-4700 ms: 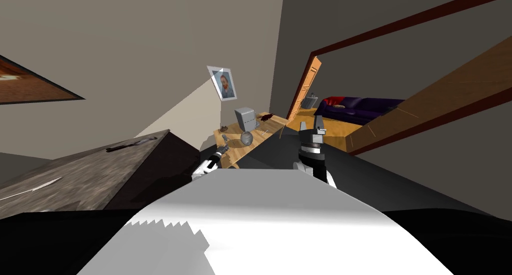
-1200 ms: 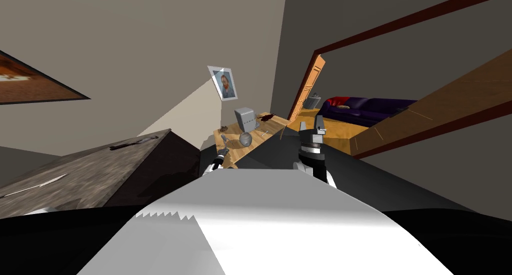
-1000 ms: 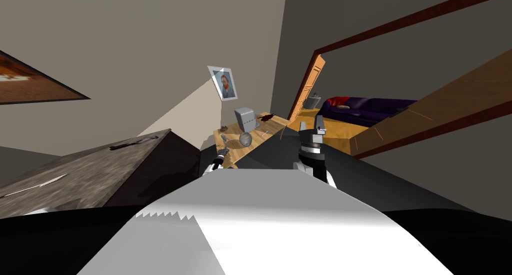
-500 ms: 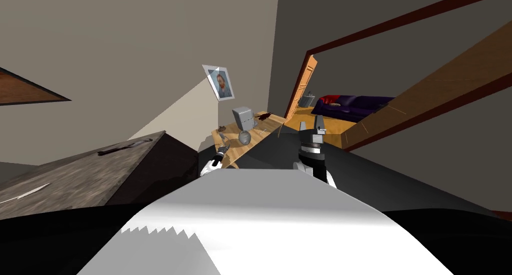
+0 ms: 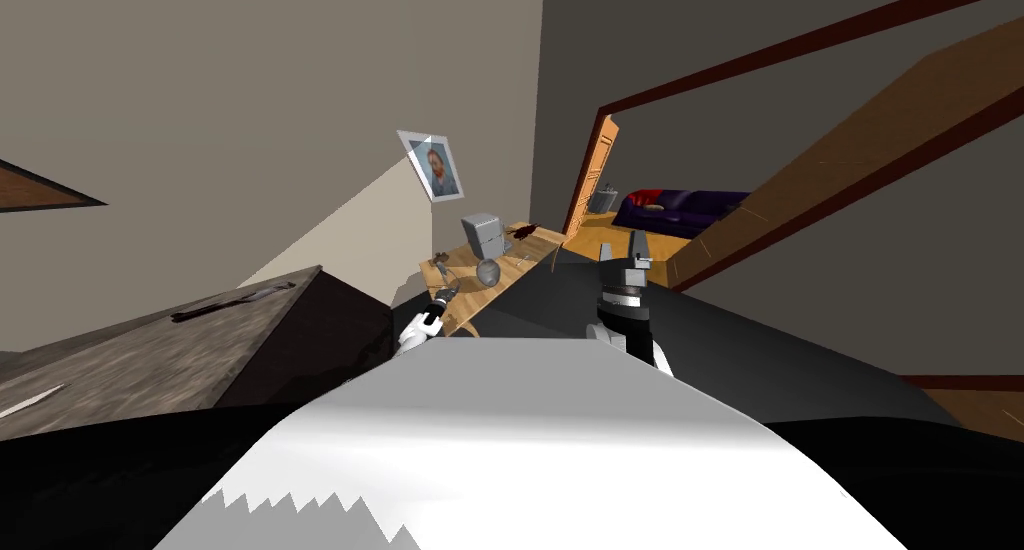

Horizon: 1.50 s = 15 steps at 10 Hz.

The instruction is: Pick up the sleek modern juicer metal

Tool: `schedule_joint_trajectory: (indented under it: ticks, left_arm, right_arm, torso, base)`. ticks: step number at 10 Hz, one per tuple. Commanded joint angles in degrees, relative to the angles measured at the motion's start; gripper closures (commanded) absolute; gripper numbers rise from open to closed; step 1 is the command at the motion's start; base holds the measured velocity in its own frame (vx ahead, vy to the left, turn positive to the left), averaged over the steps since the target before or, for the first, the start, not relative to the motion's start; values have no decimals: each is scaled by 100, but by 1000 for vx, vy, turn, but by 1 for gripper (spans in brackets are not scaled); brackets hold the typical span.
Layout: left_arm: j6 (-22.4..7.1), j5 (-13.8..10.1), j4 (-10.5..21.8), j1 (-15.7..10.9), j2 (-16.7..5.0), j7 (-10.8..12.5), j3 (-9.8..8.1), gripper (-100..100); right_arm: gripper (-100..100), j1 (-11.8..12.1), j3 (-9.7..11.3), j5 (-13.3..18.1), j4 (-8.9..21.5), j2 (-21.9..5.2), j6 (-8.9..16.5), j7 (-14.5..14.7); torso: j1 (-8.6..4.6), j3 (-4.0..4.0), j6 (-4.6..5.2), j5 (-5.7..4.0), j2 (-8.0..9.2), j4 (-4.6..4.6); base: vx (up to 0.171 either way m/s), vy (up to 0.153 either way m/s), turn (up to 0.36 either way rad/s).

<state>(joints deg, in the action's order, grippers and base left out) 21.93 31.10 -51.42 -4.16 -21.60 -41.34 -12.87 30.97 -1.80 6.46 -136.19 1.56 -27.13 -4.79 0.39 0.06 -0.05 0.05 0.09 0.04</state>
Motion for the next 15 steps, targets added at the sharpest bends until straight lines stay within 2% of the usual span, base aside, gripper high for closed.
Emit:
schedule_joint_trajectory:
  ticks: [1,8,9,10,11,12,13,14,15]
  left_arm:
    - [-116,6,71,-118,-140,176,127,-100]
    - [-647,27,226,-530,-730,944,715,-100]
    - [-594,23,199,-474,-688,878,663,-100]
    - [-598,23,210,-483,-696,896,668,0]
    - [-522,44,133,-445,-732,949,791,-100]
    - [-476,57,87,-423,-754,982,866,-100]
    - [-531,47,76,-409,-745,970,824,-100]
    - [-522,48,70,-406,-747,977,833,100]
    - [-523,48,70,-407,-746,977,832,100]
  right_arm:
    - [0,0,0,0,0,0,0,0]
    - [0,1,0,0,0,0,0,0]
    - [0,1,0,0,0,0,0,0]
    - [0,1,0,0,0,0,0,0]
    - [0,2,0,0,0,0,0,0]
    - [0,4,-1,0,0,0,0,0]
    - [0,4,-1,0,-1,1,-1,0]
    - [0,2,0,0,-1,0,-1,0]
    - [0,2,0,0,-1,0,0,0]
  torso:
    - [0,0,0,0,0,0]
    - [-7,-2,-2,-1,-4,-1]
    - [-8,-3,-2,-1,-6,-2]
    - [-11,-10,-4,-1,-19,-4]
    - [-13,-16,-4,-2,-29,-7]
    - [-20,-33,-8,-3,-60,-12]
    - [-35,-49,-7,-6,-87,-19]
    - [-28,-42,-1,-5,-71,-17]
    - [-18,-30,-2,-3,-52,-12]
  base:
    - [-87,39,-104]
    - [-87,23,-99]
    - [-34,7,-16]
    - [-7,2,3]
    - [92,-18,190]
    - [164,-60,294]
    - [73,-38,61]
    - [11,-6,-10]
    - [6,-3,2]
